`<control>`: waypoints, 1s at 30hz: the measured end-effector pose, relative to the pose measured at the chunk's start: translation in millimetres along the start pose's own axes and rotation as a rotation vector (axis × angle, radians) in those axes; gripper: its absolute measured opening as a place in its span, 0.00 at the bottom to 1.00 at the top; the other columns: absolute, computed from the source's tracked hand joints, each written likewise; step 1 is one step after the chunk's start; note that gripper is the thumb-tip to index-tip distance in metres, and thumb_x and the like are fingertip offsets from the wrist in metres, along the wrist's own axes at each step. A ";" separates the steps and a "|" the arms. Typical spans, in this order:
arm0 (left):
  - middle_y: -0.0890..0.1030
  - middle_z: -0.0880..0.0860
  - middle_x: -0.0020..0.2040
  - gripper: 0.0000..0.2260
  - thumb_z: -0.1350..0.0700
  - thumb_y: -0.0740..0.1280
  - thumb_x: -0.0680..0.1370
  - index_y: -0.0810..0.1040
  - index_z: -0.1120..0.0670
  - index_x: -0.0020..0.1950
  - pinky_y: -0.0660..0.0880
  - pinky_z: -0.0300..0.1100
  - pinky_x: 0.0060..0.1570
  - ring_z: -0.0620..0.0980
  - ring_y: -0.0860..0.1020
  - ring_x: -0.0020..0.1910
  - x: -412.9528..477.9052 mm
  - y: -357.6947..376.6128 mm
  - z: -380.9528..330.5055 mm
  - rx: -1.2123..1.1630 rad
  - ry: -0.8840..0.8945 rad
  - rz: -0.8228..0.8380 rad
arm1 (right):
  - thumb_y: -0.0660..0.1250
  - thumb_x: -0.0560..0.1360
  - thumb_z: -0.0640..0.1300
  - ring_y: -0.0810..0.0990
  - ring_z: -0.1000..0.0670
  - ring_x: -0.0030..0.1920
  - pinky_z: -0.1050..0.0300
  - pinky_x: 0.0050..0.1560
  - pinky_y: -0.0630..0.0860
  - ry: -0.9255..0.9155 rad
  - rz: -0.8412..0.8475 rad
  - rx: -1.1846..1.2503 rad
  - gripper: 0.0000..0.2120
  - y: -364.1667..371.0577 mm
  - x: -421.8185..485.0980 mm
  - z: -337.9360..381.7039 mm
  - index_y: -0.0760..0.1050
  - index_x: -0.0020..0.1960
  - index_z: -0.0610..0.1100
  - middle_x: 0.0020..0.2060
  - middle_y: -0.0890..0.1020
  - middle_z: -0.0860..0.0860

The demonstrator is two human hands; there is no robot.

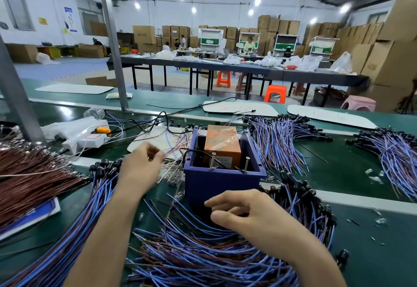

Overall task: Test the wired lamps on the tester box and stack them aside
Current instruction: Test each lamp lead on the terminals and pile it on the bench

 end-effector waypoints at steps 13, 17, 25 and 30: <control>0.74 0.53 0.57 0.16 0.66 0.61 0.76 0.76 0.49 0.57 0.70 0.48 0.54 0.55 0.74 0.57 0.2 47.0 52.7 0.574 -0.038 0.146 | 0.66 0.76 0.55 0.79 0.65 0.46 0.69 0.49 0.75 0.002 0.027 0.016 0.10 -0.6 1.1 -5.3 0.77 0.57 0.62 0.46 0.82 0.63; 0.72 0.57 0.56 0.17 0.71 0.60 0.74 0.78 0.53 0.54 0.74 0.47 0.42 0.58 0.76 0.47 4.5 39.8 56.0 0.372 -0.072 0.123 | 0.66 0.76 0.54 0.79 0.66 0.46 0.71 0.47 0.74 0.000 0.026 0.019 0.10 -0.5 2.0 -5.9 0.77 0.57 0.62 0.46 0.82 0.63; 0.82 0.52 0.42 0.16 0.69 0.67 0.72 0.79 0.50 0.53 0.76 0.38 0.40 0.50 0.80 0.39 -2.9 -8.5 -2.5 -0.093 0.081 -0.085 | 0.66 0.77 0.52 0.79 0.63 0.48 0.68 0.51 0.76 -0.044 -0.102 0.054 0.10 -7.6 3.6 -3.3 0.77 0.56 0.62 0.48 0.82 0.62; 0.84 0.47 0.40 0.17 0.69 0.67 0.73 0.80 0.45 0.49 0.75 0.31 0.36 0.40 0.80 0.37 -43.0 -23.2 -67.9 -0.453 0.265 0.138 | 0.63 0.73 0.57 0.78 0.63 0.56 0.62 0.58 0.77 -0.224 -0.247 0.343 0.13 -15.2 2.7 13.5 0.76 0.57 0.65 0.54 0.81 0.65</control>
Point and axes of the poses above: each hand's wrist, its own x-axis towards the middle knuckle, its own y-axis out of the palm, z = x × y, the point moved 6 cm from there along x, towards the middle knuckle
